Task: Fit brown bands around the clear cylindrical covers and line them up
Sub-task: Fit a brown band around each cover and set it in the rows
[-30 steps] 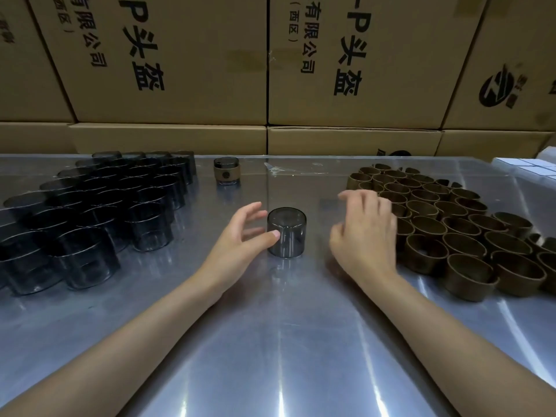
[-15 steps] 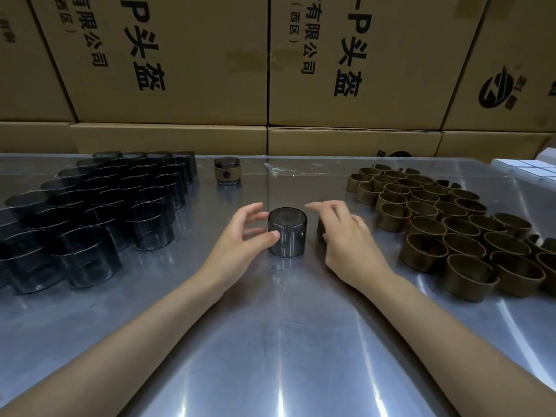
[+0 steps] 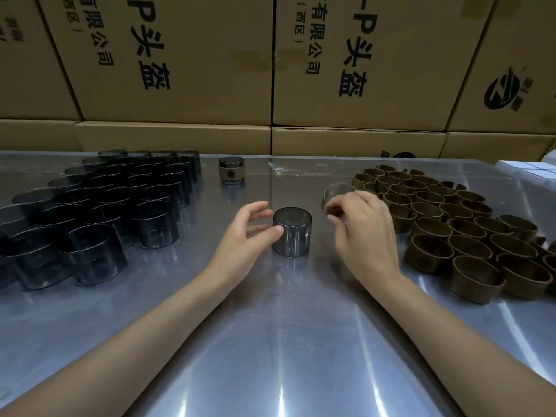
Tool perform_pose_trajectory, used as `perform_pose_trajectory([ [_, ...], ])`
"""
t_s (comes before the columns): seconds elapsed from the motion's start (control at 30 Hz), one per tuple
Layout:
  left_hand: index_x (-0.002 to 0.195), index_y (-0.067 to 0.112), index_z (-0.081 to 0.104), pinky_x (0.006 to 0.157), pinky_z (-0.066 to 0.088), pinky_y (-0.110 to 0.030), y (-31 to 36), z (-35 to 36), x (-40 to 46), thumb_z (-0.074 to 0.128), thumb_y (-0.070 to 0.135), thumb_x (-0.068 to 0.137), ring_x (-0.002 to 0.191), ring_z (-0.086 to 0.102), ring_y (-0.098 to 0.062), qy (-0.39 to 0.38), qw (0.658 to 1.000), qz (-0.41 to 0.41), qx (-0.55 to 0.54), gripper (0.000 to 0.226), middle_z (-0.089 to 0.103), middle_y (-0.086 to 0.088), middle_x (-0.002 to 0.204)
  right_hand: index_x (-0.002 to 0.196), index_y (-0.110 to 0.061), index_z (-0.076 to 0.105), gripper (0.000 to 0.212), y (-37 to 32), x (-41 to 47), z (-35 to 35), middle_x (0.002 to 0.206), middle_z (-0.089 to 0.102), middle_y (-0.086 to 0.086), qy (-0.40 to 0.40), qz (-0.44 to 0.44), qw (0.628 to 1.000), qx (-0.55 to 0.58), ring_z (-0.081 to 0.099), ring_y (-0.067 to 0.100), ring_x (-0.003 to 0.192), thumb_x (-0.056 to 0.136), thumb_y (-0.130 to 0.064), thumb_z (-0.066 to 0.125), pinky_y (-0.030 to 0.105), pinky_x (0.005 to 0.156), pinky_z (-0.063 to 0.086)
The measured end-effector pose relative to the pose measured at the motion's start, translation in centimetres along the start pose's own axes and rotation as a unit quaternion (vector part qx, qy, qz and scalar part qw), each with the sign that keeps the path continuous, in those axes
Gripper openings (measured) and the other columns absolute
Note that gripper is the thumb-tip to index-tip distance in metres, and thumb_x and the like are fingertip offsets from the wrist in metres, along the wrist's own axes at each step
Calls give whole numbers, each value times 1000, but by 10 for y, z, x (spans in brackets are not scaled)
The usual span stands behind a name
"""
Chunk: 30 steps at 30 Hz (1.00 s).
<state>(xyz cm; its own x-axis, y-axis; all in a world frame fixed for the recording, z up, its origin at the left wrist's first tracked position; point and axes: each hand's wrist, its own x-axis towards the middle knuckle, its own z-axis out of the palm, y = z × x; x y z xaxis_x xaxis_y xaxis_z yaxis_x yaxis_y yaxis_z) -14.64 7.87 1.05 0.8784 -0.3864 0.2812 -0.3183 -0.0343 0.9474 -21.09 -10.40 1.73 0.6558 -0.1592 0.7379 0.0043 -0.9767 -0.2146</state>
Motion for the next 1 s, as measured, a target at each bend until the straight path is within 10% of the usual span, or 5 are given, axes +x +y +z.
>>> perform_pose_trajectory([
  [0.1,127,18,55,85,41,-4,7,1,-3,61,21,93,102,56,13,59,996,60,1,35,61,6,120,91,-11,68,11,-11,1,-4,91,69,2,103,-93,990,-8,53,23,114,83,-3,69,39,108,22],
  [0.4,89,21,62,79,44,-18,17,6,-14,47,35,92,85,57,-7,49,986,158,8,21,61,-2,90,85,-20,69,15,-47,-8,3,93,65,-5,194,-260,943,-76,46,16,104,91,-15,56,35,97,28],
  [0.83,92,26,53,76,36,-5,4,9,-3,38,44,99,96,50,4,-52,997,24,51,25,51,6,100,97,-21,54,5,-39,-11,10,149,28,3,-93,-45,971,216,24,14,140,95,-25,53,19,98,26],
  [1.0,95,29,55,72,39,-3,2,9,-1,43,48,97,97,55,-3,-41,998,0,39,23,56,2,111,92,-29,46,9,-37,-9,13,97,48,-29,-124,-24,951,282,43,-2,111,98,-34,40,14,87,30],
])
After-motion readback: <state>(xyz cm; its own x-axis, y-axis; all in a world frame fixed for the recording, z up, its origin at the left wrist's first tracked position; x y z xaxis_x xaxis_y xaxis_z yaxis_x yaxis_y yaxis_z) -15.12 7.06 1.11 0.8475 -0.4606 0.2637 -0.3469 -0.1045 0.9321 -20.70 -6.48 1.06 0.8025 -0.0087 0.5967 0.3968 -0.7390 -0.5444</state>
